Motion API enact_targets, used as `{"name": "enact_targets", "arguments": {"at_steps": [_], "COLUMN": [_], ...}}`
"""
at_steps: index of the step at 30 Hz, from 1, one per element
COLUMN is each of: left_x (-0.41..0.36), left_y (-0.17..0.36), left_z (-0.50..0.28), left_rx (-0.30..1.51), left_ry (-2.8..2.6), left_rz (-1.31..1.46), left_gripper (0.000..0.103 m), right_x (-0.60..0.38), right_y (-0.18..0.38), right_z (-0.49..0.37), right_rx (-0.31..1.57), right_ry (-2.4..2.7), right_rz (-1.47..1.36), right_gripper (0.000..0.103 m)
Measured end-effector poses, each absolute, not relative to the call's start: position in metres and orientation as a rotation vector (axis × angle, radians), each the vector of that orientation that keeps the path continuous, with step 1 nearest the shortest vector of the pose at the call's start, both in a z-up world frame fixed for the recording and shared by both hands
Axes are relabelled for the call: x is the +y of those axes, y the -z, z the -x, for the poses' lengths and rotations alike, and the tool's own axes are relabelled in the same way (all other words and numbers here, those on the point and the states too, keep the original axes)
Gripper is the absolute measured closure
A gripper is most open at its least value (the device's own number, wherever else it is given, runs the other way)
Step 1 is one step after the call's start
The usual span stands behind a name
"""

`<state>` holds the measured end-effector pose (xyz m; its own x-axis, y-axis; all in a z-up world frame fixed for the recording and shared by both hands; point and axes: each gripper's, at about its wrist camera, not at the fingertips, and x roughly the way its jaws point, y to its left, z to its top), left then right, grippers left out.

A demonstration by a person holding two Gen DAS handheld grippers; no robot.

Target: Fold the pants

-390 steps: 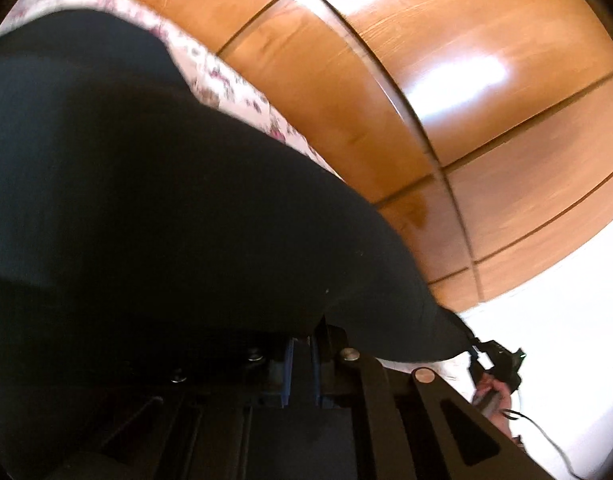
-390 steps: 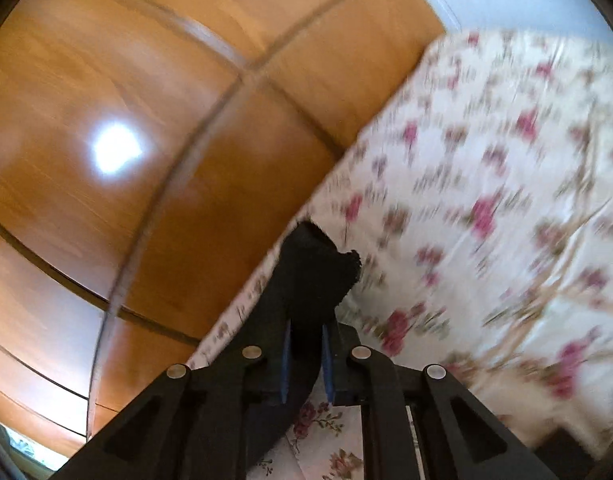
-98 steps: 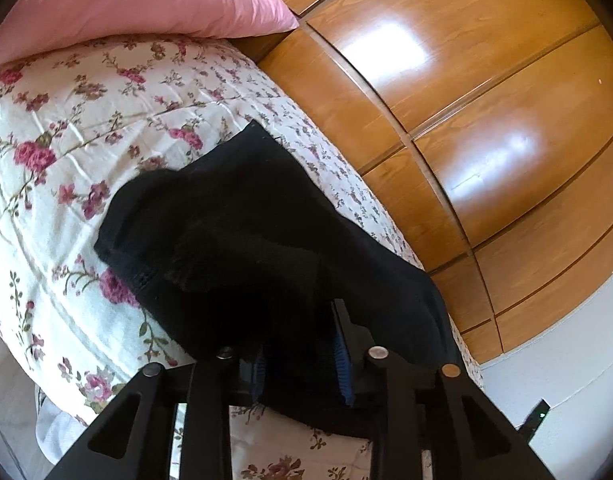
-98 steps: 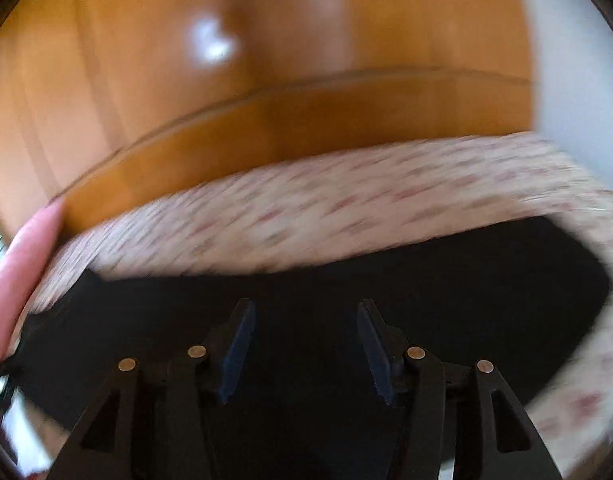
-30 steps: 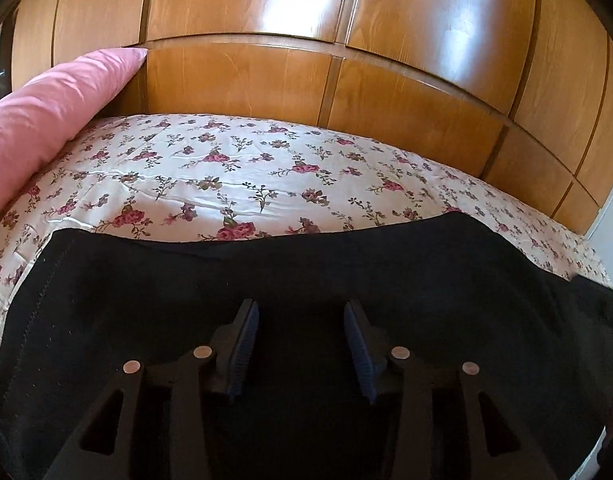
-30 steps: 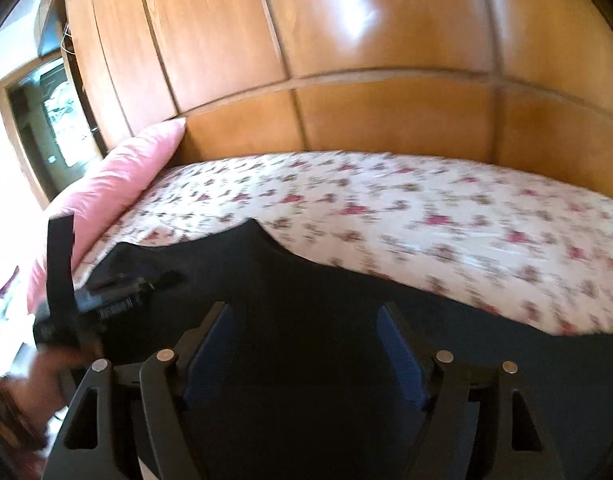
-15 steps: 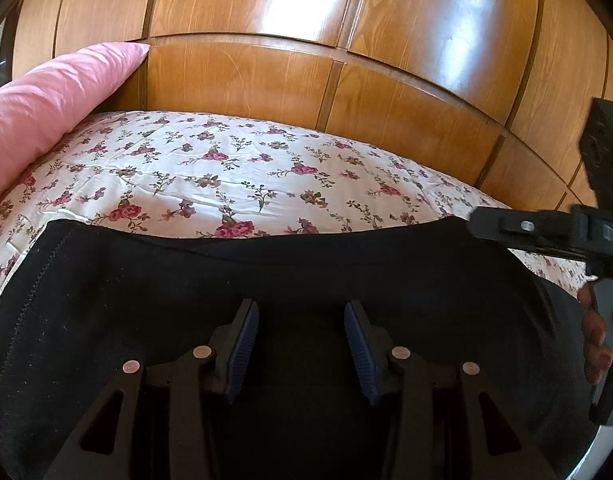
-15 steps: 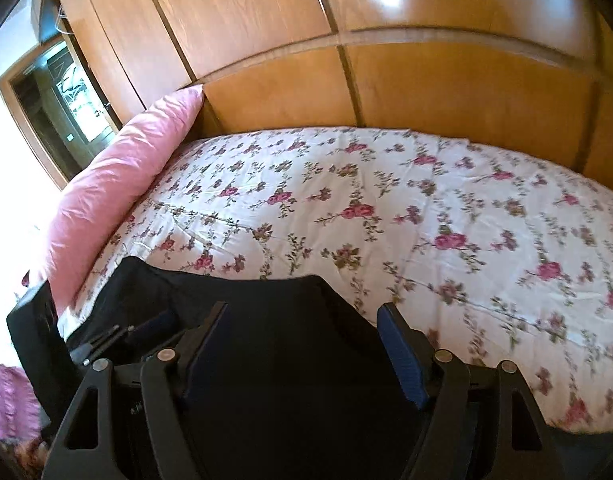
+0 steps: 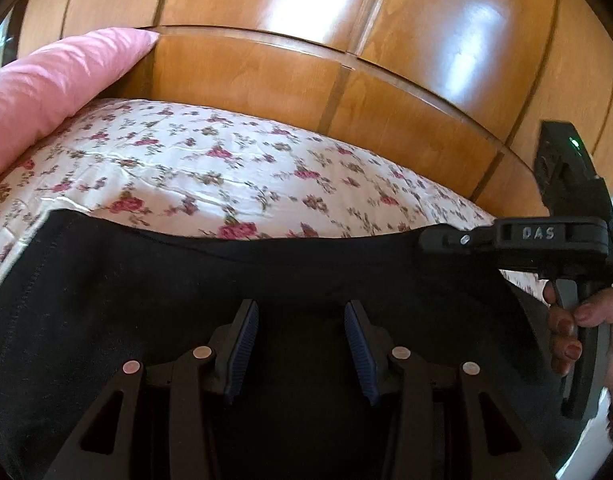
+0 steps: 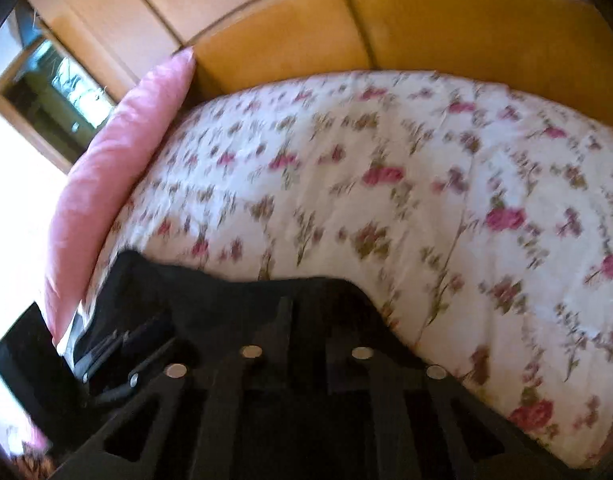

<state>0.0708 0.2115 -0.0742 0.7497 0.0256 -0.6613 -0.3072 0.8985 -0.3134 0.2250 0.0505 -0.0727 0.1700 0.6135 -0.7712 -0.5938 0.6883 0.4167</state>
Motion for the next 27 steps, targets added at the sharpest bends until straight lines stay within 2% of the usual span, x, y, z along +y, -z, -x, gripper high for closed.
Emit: {"name": "enact_targets", "arguments": {"at_steps": [3,4,5,8,11,12,14,15,16,21,24,27], "left_x": [0.213,0.213,0.216,0.226,0.221,0.222,0.226,0.227,0.228,0.216,0.185,0.143], "left_y": [0.063,0.064,0.071,0.085,0.086,0.086,0.087,0.087,0.087,0.065,0.038,0.033], "left_z": [-0.066,-0.067,-0.071,-0.082,-0.084,-0.084,-0.083,-0.083,-0.083,-0.081,-0.075,-0.094], "left_rx": [0.655,0.644,0.667,0.724,0.735,0.734,0.729,0.727,0.728,0.743,0.629,0.652], "left_ry": [-0.268,-0.295,-0.319,-0.318,-0.332,-0.330,-0.320,-0.316,-0.314,-0.325,-0.252,-0.090], "left_rz": [0.395,0.377,0.374,0.418,0.383,0.388,0.406,0.412,0.416,0.383,0.334,0.233], "left_gripper": [0.047,0.038,0.036,0.038,0.038,0.038,0.036,0.036,0.036,0.038,0.037,0.036], "right_x": [0.044,0.045,0.047,0.058,0.042,0.034,0.011,-0.010,-0.029,-0.100,-0.125,-0.143], "right_y": [0.061,0.061,0.064,0.095,0.092,0.087,0.066,0.051,0.039,0.013,0.022,0.045], "right_z": [-0.227,-0.225,-0.224,-0.227,-0.236,-0.237,-0.233,-0.228,-0.224,-0.185,-0.164,-0.160], "right_rx": [1.042,1.020,1.001,1.032,1.035,1.038,0.962,0.896,0.846,0.755,0.775,0.832], "right_ry": [-0.853,-0.849,-0.842,-0.817,-0.856,-0.862,-0.816,-0.792,-0.779,-0.649,-0.595,-0.552], "right_rz": [-0.058,-0.038,-0.010,0.064,-0.077,-0.123,-0.187,-0.222,-0.256,-0.115,0.034,0.088], "right_gripper": [0.093,0.093,0.093,0.093,0.093,0.090,0.075,0.063,0.057,0.058,0.061,0.061]}}
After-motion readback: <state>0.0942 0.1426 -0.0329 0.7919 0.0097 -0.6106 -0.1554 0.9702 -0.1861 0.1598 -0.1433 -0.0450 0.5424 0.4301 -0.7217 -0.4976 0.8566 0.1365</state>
